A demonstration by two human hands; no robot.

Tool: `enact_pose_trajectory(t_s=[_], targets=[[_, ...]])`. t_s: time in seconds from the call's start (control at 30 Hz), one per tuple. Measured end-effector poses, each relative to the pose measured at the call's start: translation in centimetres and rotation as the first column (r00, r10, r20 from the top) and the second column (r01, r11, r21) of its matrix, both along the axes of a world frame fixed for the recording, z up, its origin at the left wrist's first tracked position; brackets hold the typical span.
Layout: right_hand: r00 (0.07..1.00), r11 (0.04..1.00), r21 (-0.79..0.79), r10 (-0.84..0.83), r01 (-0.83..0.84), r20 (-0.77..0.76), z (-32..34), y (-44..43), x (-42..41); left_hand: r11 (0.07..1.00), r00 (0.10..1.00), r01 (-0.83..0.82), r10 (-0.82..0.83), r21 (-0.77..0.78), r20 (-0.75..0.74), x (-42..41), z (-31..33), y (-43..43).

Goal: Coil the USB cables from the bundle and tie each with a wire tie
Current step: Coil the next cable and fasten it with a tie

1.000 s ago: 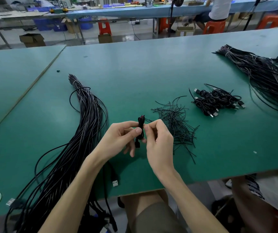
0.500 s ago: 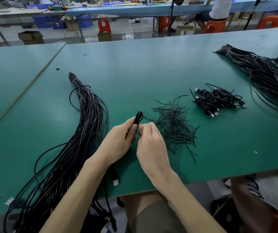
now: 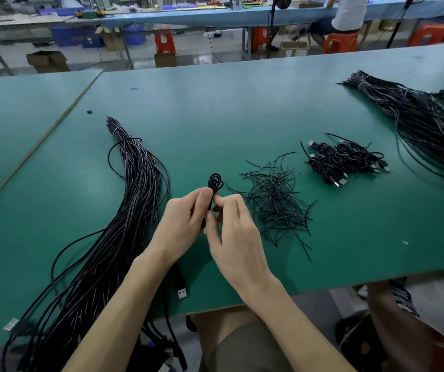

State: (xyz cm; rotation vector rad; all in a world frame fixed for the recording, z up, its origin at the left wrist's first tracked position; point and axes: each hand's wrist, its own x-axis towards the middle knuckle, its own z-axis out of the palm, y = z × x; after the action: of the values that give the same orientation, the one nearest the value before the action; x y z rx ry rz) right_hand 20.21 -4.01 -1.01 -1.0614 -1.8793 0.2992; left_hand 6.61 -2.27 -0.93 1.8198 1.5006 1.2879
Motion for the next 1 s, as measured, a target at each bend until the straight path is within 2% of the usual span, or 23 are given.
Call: enact_pose_trajectory(t_s=[0.27,0.47,0.67,0.73,0.87,1.0], targets=[[0.997,0.992,-0.125,0.021,-0.029,-0.069,-0.1,0.4,0.1,1.000,0.999,0.003,-0.002,-0.010,0.053,0.0,0.7,0.1],[0.990,0.988,-0.138,0.049,-0.067,-0.130,-0.1,0.6,0.2,0.999,0.984,0.052,-0.053,0.012,0.168,-0.1,1.0,0.0],[0.990,0.982,-0.181,0.024,-0.049,-0.137,-0.5,1.0,0.2,0.999,0.997,-0.039,0.039,0.001,0.071,-0.4,0.6,0.6],[0.990,0.980,-0.187,0.050,-0.075,-0.135,-0.4,0.9,0.2,1.000,0.998,-0.013,0.013,0.006,0.066,-0.6,0.5,0.6],[0.989,0.981,-0.184,0.030,-0.056,-0.144,-0.5,0.9,0.3,0.993,0.960,0.080,-0.054,-0.084,0.274,-0.8,0.4,0.8],[0.982,0.971,-0.235,-0.004,-0.041,-0.188,-0.7,1.1,0.4,0.994,0.908,-0.005,0.052,-0.113,0.416,-0.3,1.7,1.9]])
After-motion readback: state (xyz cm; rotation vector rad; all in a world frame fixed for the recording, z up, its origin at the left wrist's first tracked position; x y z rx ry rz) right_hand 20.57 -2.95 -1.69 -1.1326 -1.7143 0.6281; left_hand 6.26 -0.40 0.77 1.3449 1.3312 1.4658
